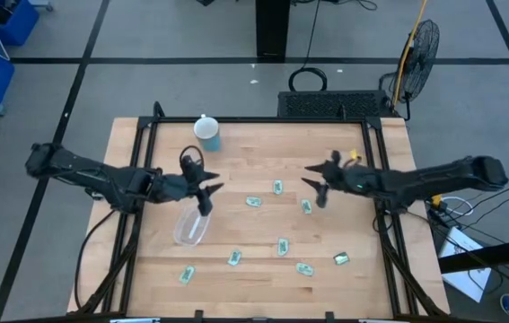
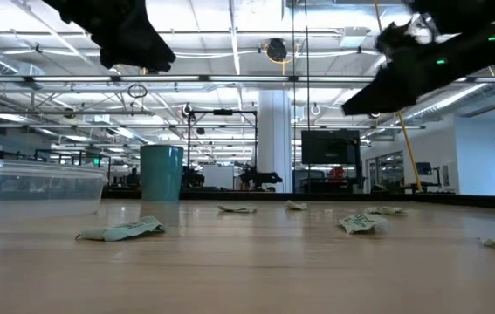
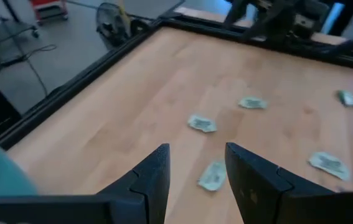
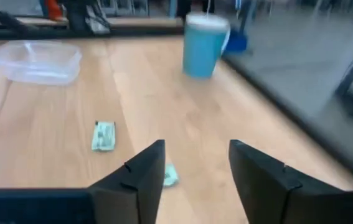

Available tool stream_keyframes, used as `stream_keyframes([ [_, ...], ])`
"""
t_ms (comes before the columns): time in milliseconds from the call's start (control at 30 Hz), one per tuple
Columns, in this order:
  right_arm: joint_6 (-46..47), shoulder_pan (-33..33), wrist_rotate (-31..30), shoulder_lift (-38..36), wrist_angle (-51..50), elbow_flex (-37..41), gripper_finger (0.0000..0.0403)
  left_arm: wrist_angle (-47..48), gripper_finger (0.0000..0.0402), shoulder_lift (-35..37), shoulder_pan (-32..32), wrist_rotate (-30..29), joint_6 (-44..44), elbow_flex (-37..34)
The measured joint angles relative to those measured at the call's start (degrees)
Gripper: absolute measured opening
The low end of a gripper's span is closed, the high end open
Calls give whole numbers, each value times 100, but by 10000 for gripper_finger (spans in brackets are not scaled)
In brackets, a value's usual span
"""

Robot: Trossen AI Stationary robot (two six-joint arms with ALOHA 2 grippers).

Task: Pick and place Stevia / Truvia into bins
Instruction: Put the stevia packet into the transparent container

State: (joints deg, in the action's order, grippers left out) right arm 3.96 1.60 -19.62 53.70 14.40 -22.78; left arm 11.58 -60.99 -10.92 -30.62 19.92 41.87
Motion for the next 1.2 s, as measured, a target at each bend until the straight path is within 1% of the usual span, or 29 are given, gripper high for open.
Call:
stream_keyframes([
  [100, 489, 339, 372, 1129, 301, -326, 188, 28, 159, -10, 214, 62, 13, 0],
  [233, 777, 561, 366, 2637, 910, -549, 184, 29, 159, -51, 353, 72, -17, 0],
  [333, 869, 673, 366, 3441, 1323, -710, 175, 20, 159, -46, 373, 84, -17, 0],
  [433, 884, 731, 474, 4038, 1674, -822, 168, 33, 159, -50, 372, 166, -48, 0],
  [500, 888, 767, 482, 4281, 1937, -972, 165, 30, 159, -48, 378, 184, -83, 0],
  [667, 888, 786, 492, 4779, 1839, -1272, 164, 44, 159, -48, 379, 238, -79, 0],
  [767, 888, 745, 495, 4931, 1767, -1399, 159, 90, 159, -50, 369, 262, -74, 0],
  [867, 906, 718, 464, 5024, 1689, -1410, 145, 224, 159, -50, 361, 282, -2, 0],
  [1033, 990, 714, 480, 5033, 1621, -1406, 101, 420, 159, -50, 356, 373, 152, 0],
  [1200, 932, 695, 506, 5039, 1788, -1402, 31, 643, 159, -50, 289, 384, 478, 0],
])
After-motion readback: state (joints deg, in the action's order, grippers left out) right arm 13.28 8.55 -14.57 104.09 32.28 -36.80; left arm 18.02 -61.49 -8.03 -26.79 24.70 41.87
